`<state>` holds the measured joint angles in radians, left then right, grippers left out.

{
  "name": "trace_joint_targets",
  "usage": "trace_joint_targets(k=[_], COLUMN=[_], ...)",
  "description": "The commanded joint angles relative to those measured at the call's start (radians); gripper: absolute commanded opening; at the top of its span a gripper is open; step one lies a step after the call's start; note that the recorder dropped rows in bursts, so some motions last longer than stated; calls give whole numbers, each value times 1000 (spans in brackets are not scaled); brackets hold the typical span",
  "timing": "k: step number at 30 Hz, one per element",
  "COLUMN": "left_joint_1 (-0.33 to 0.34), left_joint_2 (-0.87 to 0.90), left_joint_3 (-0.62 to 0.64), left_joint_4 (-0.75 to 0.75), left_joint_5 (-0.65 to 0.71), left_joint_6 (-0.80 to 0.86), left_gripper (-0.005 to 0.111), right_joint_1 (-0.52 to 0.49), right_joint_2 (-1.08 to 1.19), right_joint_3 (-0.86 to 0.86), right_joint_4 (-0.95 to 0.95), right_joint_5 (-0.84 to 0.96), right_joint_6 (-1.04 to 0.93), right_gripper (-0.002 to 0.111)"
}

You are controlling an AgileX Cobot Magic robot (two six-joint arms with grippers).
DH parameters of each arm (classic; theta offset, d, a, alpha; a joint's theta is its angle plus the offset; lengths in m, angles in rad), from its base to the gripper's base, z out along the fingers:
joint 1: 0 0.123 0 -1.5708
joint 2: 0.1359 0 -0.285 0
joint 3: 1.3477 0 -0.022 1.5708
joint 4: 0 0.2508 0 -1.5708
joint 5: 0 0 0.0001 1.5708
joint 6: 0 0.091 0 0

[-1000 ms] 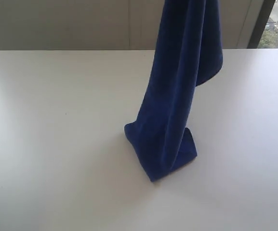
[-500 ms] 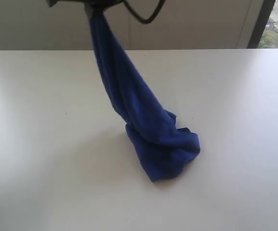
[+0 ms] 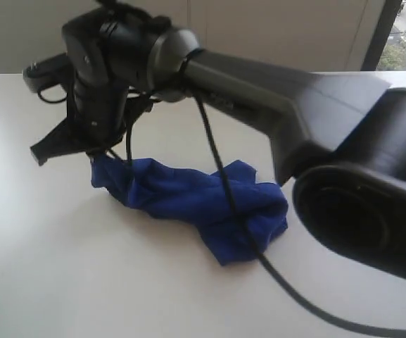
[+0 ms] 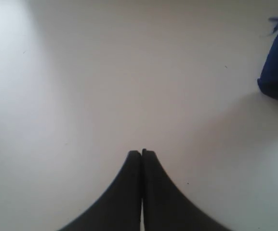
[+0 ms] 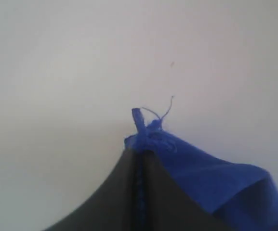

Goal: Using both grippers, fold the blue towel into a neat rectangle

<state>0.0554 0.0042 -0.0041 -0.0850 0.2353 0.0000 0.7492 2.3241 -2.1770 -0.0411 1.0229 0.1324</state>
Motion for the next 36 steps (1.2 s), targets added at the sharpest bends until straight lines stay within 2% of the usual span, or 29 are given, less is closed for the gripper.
trace_joint_targets(k=[1, 6, 8, 18, 24, 29, 36], left_joint_1=[3, 3, 3, 3, 3, 3, 3], left_joint_2=[-4, -4, -4, -4, -4, -4, -4], left_joint_3=[4, 4, 4, 4, 4, 4, 4], left_joint_4=[-3, -3, -3, -3, -3, -3, -3], left_joint_5=[-2, -2, -2, -2, -2, -2, -2], left_joint_6=[0, 0, 0, 0, 0, 0, 0], left_gripper=[0, 0, 0, 0, 0, 0, 0], right_joint_1=[29, 32, 32, 3, -81, -150, -258], right_joint_2=[60, 66, 43, -185, -291, -400, -597], right_joint_3=[5, 5, 5, 5, 48, 243, 631], right_joint_4=[3, 5, 8, -57, -75, -107, -117], right_joint_5=[-30, -28, -21, 106, 198, 192, -35], right_joint_6=[2, 10, 10, -33, -34, -34, 5], right_gripper=[18, 56, 63, 63, 63, 63, 63])
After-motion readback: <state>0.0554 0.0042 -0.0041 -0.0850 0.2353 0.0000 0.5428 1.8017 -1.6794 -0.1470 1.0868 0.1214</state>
